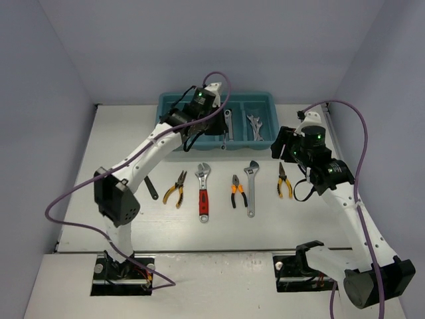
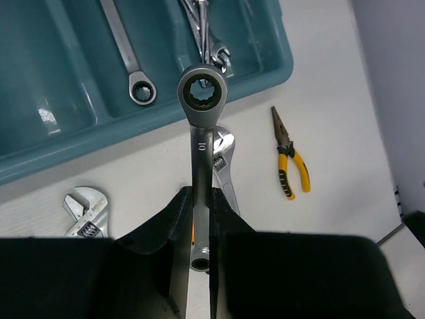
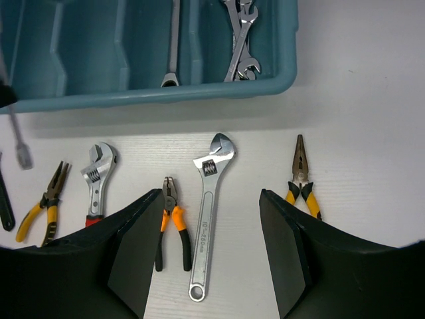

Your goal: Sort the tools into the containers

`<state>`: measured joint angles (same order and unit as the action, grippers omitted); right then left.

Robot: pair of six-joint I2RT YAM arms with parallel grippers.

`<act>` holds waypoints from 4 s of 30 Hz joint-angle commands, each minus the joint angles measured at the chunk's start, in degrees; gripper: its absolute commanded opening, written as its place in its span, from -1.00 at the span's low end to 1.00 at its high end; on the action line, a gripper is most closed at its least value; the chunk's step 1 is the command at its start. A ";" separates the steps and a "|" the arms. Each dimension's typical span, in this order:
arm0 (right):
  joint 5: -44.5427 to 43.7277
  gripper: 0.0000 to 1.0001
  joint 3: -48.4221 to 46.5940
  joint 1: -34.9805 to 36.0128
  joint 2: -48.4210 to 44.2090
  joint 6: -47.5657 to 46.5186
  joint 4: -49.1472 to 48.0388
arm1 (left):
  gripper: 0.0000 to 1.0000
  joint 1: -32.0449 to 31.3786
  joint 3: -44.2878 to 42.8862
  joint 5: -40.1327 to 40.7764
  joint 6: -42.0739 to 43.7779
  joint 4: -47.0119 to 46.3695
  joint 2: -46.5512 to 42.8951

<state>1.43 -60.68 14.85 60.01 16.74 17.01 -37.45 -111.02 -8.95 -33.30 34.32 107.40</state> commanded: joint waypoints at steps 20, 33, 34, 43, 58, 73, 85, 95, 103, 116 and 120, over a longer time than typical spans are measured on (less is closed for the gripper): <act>5.43 0.13 7.05 -0.35 -6.45 5.29 -0.80 | -1.00 6.46 -25.69 2.68 1.43 -18.32 31.01; 5.95 0.14 7.42 -0.35 -5.17 4.54 -0.49 | 0.27 6.52 -19.08 1.92 2.51 -23.20 25.61; 5.95 0.14 7.34 -0.35 -5.17 4.14 -0.48 | 0.27 6.51 -17.88 2.16 2.77 -23.09 24.24; 5.38 0.14 5.86 -0.39 -2.77 2.76 -0.40 | 0.27 6.51 2.43 5.50 11.10 -8.09 1.93; 5.34 0.14 7.42 -0.18 -0.40 1.73 -0.40 | 0.29 6.87 44.14 11.70 13.46 -3.86 -18.94; 5.38 0.14 8.34 -0.09 -1.21 4.00 -0.35 | 0.08 7.53 47.29 8.95 7.12 -2.95 -14.41; 4.19 0.14 8.25 -0.09 0.24 4.09 -0.40 | -0.39 5.02 50.91 6.93 1.60 -4.47 -13.21; 3.71 0.14 8.43 -0.09 0.36 4.23 -0.40 | -0.88 5.02 51.86 8.42 1.27 -6.90 -10.61; 2.97 0.14 8.31 -0.18 0.01 3.92 -0.40 | -1.00 4.41 49.71 11.73 2.04 -4.45 -18.68; 1.96 0.14 8.21 -0.22 -1.04 3.92 -0.35 | -1.00 7.74 27.14 17.01 7.88 2.71 -21.52; 2.17 0.14 8.12 -0.18 -1.19 4.01 -0.40 | -1.00 12.61 15.76 15.44 8.82 3.92 -13.16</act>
<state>4.90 -52.10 14.66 60.10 20.78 18.65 -29.68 -84.68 5.81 -27.10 38.19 88.40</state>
